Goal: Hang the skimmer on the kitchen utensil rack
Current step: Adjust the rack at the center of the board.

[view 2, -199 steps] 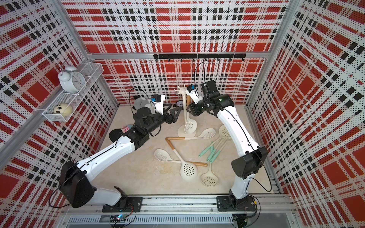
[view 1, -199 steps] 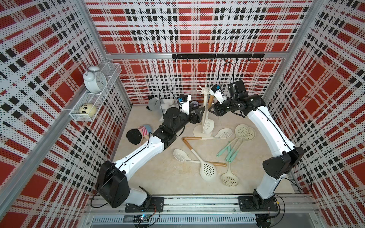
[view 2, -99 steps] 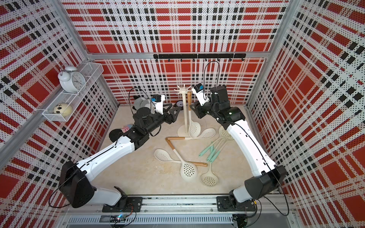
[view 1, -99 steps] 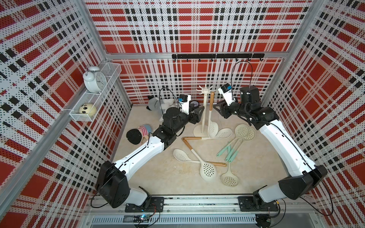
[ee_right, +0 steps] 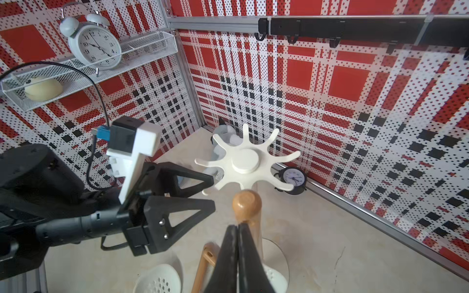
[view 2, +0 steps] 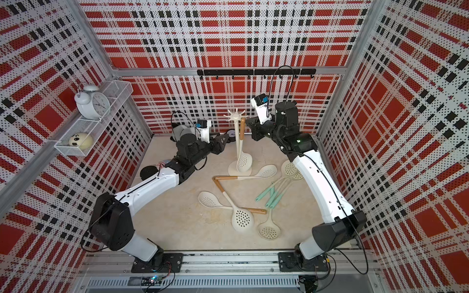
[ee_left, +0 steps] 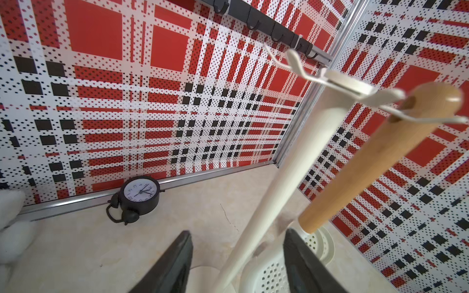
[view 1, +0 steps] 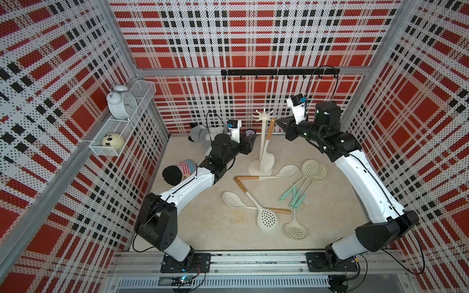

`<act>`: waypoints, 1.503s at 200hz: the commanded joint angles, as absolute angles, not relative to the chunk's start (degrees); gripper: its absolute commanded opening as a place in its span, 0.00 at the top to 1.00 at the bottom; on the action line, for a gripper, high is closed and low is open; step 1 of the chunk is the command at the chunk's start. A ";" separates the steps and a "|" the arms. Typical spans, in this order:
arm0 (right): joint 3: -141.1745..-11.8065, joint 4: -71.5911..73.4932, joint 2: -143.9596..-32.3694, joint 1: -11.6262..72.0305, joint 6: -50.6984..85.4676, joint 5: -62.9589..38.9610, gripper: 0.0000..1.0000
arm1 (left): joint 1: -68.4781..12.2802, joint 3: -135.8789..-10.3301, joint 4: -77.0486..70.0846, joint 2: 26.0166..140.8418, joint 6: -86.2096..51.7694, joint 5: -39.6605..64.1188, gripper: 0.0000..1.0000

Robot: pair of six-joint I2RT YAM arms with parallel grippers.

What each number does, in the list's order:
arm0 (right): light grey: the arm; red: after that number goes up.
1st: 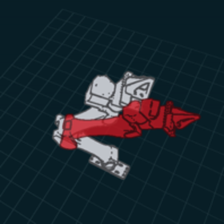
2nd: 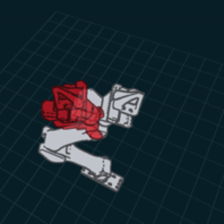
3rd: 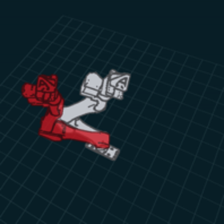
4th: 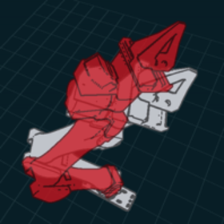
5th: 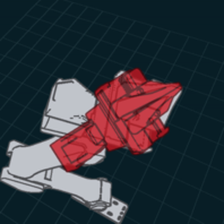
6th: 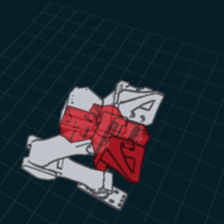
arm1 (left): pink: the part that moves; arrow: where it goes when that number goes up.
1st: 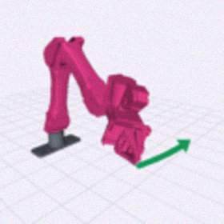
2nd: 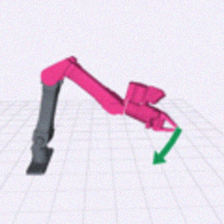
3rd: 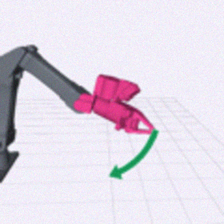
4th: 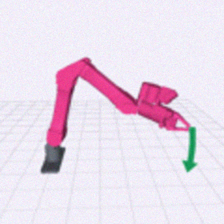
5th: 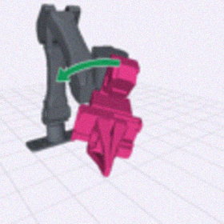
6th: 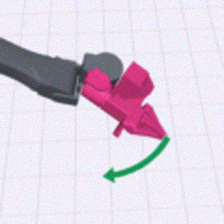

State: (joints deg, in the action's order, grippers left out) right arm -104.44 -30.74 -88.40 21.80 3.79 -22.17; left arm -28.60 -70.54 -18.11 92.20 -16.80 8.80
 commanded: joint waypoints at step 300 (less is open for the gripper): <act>-56.70 -14.39 -61.87 21.70 15.78 -7.88 0.38 | -31.62 -48.77 -17.01 75.66 -17.30 -4.35 0.29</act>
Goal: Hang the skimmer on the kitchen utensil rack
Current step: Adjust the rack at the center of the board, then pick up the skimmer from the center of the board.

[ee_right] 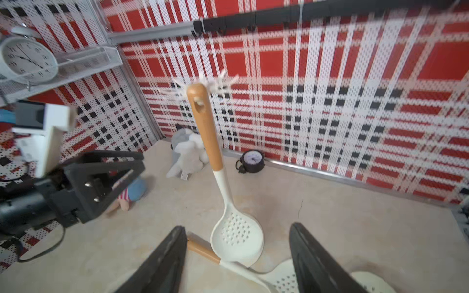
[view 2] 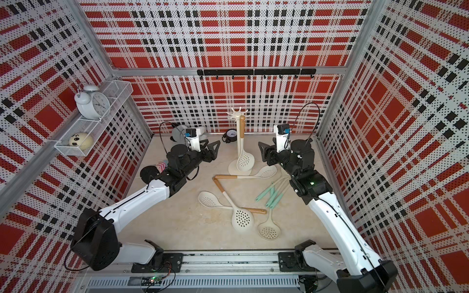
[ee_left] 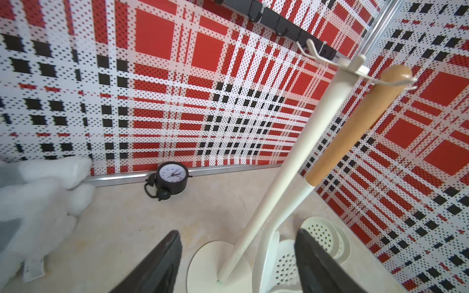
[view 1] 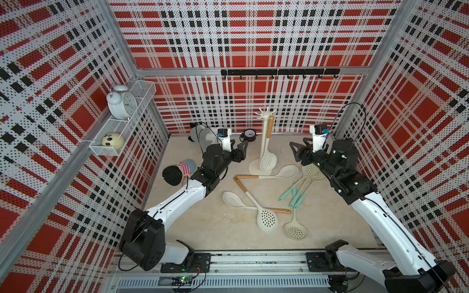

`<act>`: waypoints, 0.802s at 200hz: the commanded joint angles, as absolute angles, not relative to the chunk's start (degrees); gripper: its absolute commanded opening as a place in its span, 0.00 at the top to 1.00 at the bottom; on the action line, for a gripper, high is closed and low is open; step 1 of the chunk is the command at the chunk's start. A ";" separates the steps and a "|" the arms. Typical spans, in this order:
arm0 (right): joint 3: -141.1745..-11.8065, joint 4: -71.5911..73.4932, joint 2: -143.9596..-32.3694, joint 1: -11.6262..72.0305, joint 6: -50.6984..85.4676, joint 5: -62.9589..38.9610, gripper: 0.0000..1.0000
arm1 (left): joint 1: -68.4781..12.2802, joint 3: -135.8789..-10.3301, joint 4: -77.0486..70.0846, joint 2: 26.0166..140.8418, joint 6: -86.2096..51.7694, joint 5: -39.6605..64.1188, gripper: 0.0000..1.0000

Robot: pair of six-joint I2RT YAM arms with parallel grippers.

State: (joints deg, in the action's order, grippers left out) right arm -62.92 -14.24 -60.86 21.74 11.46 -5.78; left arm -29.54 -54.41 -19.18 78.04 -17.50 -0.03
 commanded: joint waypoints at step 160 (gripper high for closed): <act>-50.08 -8.43 -92.24 48.52 15.35 -3.60 0.35 | -25.59 -21.83 -16.42 50.04 -35.76 1.87 0.33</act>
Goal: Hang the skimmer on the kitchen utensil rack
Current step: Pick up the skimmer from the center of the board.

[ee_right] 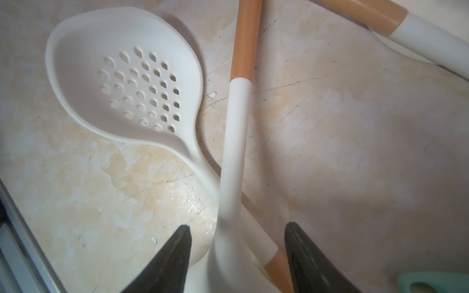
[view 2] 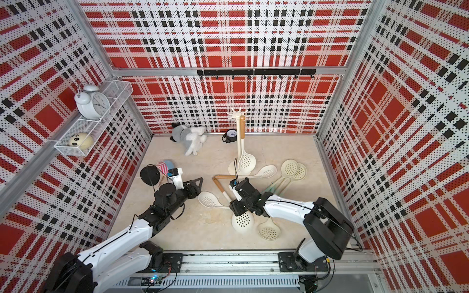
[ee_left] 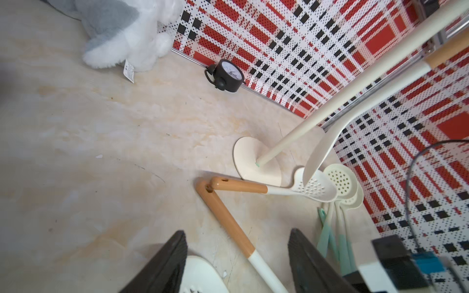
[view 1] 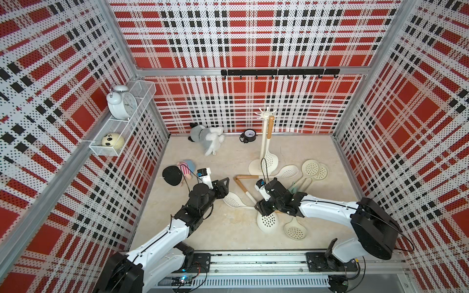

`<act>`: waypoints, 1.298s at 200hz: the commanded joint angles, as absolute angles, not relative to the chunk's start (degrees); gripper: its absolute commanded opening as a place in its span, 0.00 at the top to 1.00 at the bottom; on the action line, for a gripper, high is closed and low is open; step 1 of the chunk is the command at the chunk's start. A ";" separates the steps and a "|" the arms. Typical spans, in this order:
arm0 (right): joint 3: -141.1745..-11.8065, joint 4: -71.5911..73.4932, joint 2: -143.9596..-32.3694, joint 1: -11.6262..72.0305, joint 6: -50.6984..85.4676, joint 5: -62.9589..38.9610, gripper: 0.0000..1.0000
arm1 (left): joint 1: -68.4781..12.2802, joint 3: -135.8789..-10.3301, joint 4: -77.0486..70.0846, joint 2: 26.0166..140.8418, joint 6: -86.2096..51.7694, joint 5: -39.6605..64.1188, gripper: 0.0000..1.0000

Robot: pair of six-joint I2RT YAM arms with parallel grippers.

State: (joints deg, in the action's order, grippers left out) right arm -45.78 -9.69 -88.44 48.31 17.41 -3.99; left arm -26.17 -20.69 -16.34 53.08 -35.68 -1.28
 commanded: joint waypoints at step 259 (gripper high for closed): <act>-40.56 15.25 -62.45 48.52 27.17 -6.48 1.00 | -44.73 -37.41 -26.01 54.04 -35.46 -0.09 0.08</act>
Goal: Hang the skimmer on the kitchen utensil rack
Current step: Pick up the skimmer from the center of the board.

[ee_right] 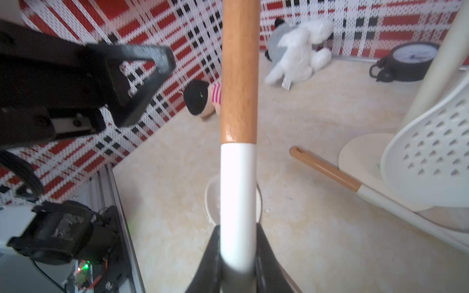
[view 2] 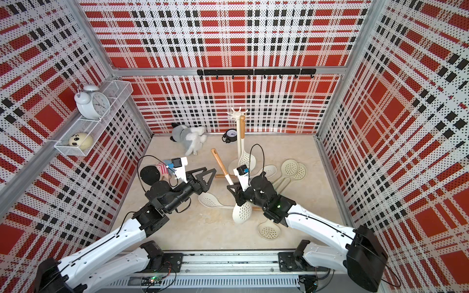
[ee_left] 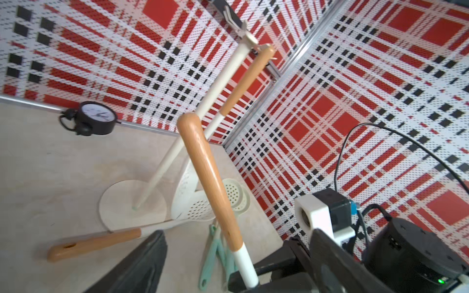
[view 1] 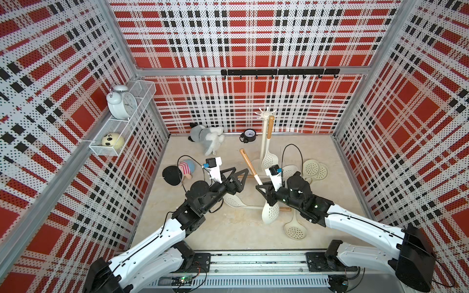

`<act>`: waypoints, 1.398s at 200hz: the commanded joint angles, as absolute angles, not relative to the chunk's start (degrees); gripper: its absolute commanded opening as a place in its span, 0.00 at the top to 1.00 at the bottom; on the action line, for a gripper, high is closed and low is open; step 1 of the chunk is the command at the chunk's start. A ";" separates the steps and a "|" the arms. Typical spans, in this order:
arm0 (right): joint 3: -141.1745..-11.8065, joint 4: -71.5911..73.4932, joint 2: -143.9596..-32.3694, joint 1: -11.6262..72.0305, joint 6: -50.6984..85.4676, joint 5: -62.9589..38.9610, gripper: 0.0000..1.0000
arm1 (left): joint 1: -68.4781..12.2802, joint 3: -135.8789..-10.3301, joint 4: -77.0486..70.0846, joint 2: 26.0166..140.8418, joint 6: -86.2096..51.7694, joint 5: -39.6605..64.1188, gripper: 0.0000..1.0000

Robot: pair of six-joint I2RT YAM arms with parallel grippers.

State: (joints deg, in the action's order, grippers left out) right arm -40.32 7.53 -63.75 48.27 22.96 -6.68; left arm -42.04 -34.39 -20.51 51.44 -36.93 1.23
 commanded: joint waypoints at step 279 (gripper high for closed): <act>-44.04 47.20 -65.04 44.85 44.13 -41.40 1.00 | -37.92 -48.44 -50.19 59.50 -41.31 36.91 0.50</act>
State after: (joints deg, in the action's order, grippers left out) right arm -43.66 44.66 -65.08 44.91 43.64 -42.41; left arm -37.26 -46.44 -48.82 59.42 -42.35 37.17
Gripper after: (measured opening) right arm 0.185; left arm 0.537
